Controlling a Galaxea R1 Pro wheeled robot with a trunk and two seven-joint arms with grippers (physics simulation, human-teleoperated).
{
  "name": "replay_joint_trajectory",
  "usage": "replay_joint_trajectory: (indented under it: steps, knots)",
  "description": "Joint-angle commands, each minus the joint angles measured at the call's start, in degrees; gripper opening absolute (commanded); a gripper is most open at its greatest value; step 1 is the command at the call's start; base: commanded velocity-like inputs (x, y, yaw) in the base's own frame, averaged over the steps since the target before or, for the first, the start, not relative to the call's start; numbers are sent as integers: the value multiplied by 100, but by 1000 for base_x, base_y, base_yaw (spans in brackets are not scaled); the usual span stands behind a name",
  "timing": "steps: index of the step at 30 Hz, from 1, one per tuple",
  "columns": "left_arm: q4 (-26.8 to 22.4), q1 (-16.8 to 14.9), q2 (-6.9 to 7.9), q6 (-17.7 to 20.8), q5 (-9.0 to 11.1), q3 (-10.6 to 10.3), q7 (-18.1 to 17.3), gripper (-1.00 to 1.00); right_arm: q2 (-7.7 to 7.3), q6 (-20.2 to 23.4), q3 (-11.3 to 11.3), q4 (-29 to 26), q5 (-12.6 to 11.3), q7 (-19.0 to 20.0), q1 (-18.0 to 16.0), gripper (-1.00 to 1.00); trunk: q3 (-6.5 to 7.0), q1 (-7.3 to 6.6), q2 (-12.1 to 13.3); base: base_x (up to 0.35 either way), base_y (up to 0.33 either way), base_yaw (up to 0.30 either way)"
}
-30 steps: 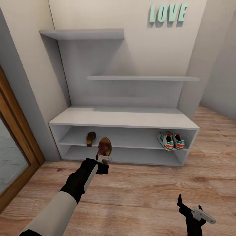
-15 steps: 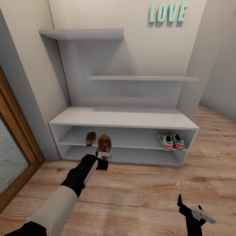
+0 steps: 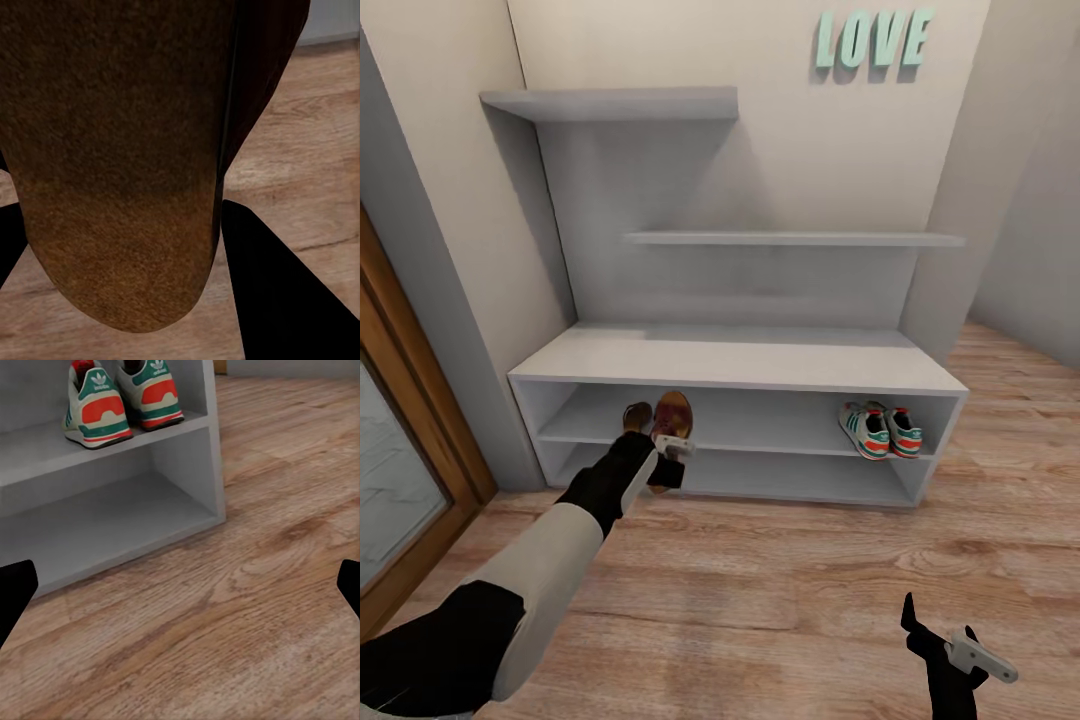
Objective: Pick up the two gym shoes and the two sandals from the corridor floor and place them onto the hallstand (shoe rack) in the corridor, making sure they are on the rack and not on the floor. Arrange them so the two gym shoes are next to each other and the two sandals are next to each other.
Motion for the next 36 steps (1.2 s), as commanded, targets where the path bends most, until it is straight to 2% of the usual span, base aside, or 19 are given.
replay_joint_trajectory:
  steps: [1,5,13,20,36]
  knots:
    - [3,-5,2,0,-12,1,-12,-100,0,0,0,0,0,0,0,100,0,0,0,0,0,0]
    - [66,-21,5,28,-11,19,-10,-100,0,0,0,2,0,1,0,100,0,0,0,0,0,0]
    - [381,-24,7,460,-19,284,-17,-100,0,0,0,2,0,0,0,100,0,0,0,0,0,0]
    - [415,-24,8,793,-19,330,-26,-100,0,0,0,2,0,0,0,100,0,0,0,0,0,0]
    - [392,-21,8,850,-10,329,-36,-100,0,0,0,2,0,0,0,100,0,0,0,0,0,0]
